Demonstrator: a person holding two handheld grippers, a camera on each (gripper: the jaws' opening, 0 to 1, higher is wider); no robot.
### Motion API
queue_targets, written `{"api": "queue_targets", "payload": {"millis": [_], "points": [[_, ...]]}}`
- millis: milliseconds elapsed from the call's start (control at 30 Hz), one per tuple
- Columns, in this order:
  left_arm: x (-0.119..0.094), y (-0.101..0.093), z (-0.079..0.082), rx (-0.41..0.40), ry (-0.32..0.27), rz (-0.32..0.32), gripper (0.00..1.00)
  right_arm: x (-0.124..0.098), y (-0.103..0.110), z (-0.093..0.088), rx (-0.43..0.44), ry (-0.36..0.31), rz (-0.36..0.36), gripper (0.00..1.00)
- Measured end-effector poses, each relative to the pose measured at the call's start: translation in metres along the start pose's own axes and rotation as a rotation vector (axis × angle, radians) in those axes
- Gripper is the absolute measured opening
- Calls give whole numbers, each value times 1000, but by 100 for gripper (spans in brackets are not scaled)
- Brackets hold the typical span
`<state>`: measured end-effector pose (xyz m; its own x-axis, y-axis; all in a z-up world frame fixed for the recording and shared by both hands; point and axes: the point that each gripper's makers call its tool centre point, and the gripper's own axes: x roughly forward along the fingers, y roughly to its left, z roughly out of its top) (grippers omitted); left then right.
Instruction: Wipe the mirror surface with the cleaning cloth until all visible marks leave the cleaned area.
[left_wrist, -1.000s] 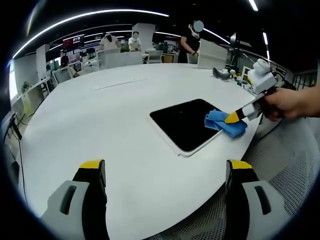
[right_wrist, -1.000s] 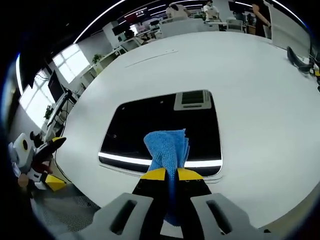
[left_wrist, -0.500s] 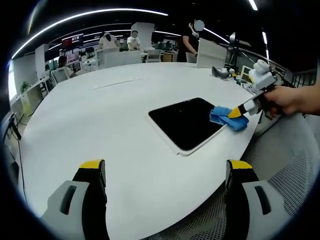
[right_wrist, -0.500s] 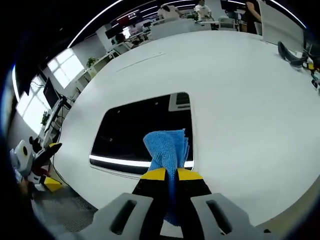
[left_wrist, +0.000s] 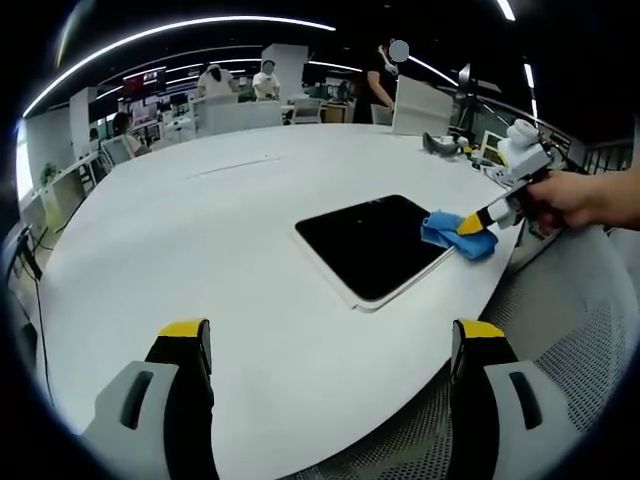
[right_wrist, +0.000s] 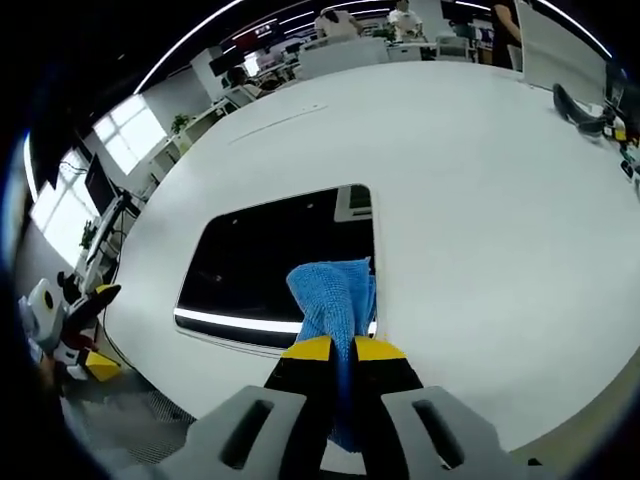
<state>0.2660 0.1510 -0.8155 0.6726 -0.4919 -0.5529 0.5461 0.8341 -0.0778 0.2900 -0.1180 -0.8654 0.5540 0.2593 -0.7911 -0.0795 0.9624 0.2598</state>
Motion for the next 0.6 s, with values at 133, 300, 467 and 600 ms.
{"api": "queue_targets", "payload": {"millis": [133, 300, 467, 600], "points": [[0, 0, 1, -2, -5, 1, 99, 2, -1, 3, -5, 2, -2, 1], [0, 1, 0, -5, -4, 2, 99, 5, -1, 8, -8, 4, -5, 1], [0, 1, 0, -6, -1, 2, 99, 11, -3, 15, -16, 4, -7, 1], [0, 2, -1, -8, 0, 4, 99, 15, -4, 22, -23, 0, -8, 1]]}}
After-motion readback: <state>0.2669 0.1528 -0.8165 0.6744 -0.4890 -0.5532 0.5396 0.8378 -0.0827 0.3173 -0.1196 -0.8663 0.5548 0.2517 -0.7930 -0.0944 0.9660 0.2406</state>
